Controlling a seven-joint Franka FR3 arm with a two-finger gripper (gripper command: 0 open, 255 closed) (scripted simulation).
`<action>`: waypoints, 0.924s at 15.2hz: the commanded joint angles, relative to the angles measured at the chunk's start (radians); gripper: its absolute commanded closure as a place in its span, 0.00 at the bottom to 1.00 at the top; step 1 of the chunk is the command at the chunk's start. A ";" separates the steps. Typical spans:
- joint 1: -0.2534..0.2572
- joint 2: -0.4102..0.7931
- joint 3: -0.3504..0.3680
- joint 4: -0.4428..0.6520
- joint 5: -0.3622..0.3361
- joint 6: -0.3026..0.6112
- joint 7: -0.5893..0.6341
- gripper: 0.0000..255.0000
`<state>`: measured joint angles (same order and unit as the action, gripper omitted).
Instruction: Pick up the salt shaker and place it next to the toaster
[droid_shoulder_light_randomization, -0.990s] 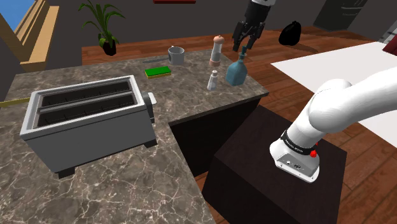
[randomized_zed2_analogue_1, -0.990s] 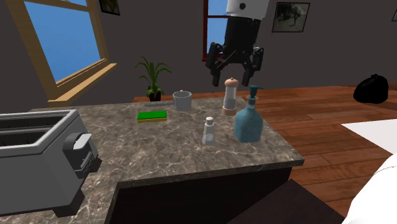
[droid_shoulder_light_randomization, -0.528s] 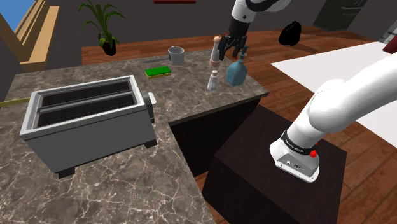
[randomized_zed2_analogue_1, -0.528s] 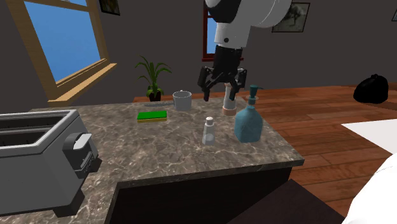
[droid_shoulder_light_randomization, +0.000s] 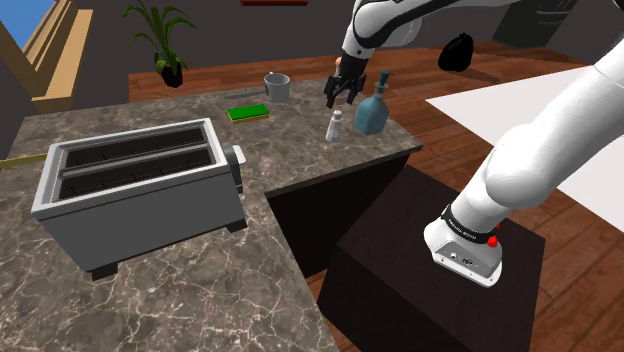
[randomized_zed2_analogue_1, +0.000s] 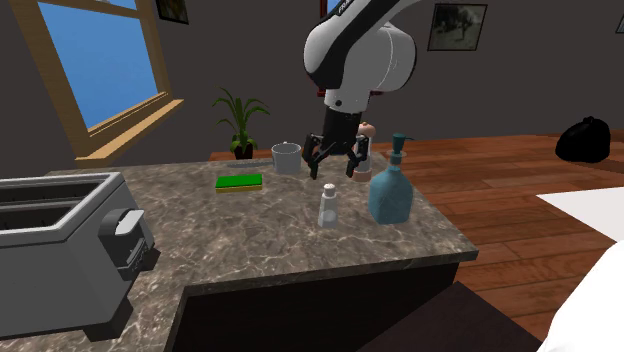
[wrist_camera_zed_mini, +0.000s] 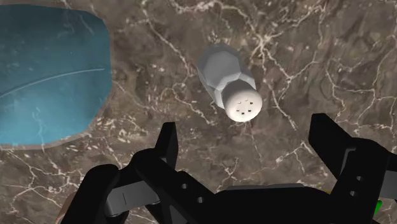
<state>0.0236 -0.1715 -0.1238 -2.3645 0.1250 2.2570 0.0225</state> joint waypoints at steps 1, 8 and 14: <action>0.003 0.026 0.001 -0.003 0.007 0.030 -0.003 0.00; 0.009 0.075 0.004 -0.030 0.025 0.106 -0.015 0.00; 0.009 0.076 0.004 -0.030 0.025 0.106 -0.015 0.00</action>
<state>0.0331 -0.0959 -0.1202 -2.3945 0.1504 2.3632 0.0076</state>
